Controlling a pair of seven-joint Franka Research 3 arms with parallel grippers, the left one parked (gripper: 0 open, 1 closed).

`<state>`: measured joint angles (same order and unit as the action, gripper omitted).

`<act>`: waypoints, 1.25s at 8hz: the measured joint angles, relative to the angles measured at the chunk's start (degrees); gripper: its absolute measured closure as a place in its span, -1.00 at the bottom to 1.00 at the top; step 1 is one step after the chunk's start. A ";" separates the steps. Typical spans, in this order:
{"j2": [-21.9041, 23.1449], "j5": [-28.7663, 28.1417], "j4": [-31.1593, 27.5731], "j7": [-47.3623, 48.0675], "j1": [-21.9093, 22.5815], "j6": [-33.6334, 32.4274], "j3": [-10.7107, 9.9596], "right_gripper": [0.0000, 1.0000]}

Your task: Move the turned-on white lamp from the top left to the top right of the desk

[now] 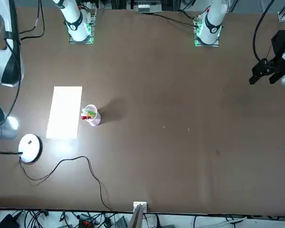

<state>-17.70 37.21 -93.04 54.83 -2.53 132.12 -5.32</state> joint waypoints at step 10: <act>6.69 2.73 -13.74 0.44 -2.84 16.46 0.00 -0.46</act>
<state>-11.01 39.94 -106.78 55.27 -5.37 148.58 -5.32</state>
